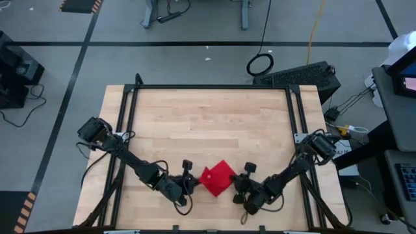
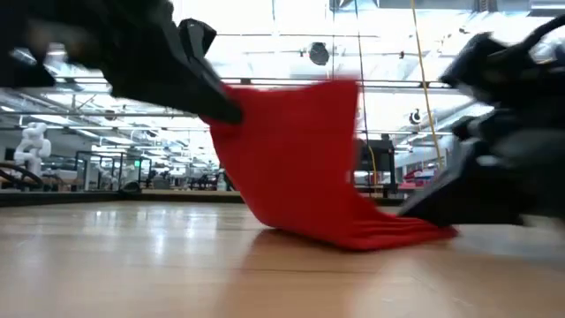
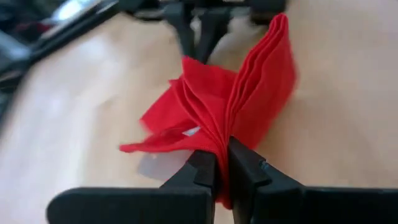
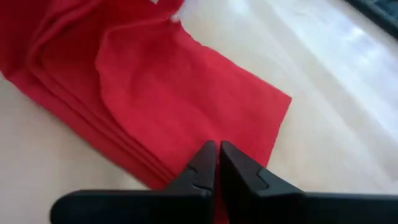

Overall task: Roll napkin
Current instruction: Roll the red napkin

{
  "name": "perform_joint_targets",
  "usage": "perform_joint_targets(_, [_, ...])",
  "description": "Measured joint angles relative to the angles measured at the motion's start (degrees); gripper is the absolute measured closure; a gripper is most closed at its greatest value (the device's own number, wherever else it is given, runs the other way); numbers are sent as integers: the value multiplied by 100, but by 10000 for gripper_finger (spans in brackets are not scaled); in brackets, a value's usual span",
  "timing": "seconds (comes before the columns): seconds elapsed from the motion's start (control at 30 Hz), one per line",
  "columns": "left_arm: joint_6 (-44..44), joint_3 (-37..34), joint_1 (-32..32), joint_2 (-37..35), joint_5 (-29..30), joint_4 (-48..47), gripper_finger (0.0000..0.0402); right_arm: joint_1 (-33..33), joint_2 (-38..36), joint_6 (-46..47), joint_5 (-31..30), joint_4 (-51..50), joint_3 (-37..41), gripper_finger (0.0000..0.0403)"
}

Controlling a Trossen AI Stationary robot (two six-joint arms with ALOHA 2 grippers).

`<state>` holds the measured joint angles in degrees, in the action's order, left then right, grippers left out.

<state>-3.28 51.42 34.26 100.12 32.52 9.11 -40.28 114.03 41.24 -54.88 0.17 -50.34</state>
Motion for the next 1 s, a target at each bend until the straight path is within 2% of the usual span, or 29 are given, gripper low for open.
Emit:
perform_joint_targets(0.1, [-21, -7, -30, -157, 737, -583, 381, 420, -8, -408, -106, 120, 81, 391])
perform_joint_targets(0.23, [498, -108, -64, -463, 1695, -1648, 381, 1030, -12, -1949, -712, 955, 113, 401])
perform_joint_targets(0.33, [1438, -253, -83, -642, 1989, -2350, 381, 1359, -186, -3433, -907, 1887, 115, 399])
perform_joint_targets(0.4, [1937, -298, -4, -644, 2011, -2431, 381, 1499, -470, -3873, -595, 2122, 114, 396])
perform_joint_targets(0.47, [2082, -323, 141, -601, 1899, -2186, 381, 1572, -718, -3710, 79, 2093, 134, 394])
perform_joint_targets(0.5, [2038, -321, 197, -533, 1789, -1875, 381, 1573, -799, -3508, 601, 2106, 205, 394])
perform_joint_targets(0.6, [1504, -323, 311, -338, 1321, -1066, 381, 1490, -773, -2878, 2206, 2521, 561, 394])
perform_joint_targets(0.67, [1171, -312, 296, -202, 1035, -540, 381, 1355, -622, -2467, 2785, 3045, 824, 393])
perform_joint_targets(0.77, [904, -323, 210, -15, 636, -330, 381, 1067, -404, -2196, 2810, 3460, 1013, 393])
perform_joint_targets(0.93, [840, -310, 58, 287, 240, -46, 381, 723, -344, -1730, 1462, 3339, 1040, 393])
perform_joint_targets(1.0, [831, -307, 52, 346, 181, -56, 381, 665, -344, -1668, 1441, 3487, 1034, 393])
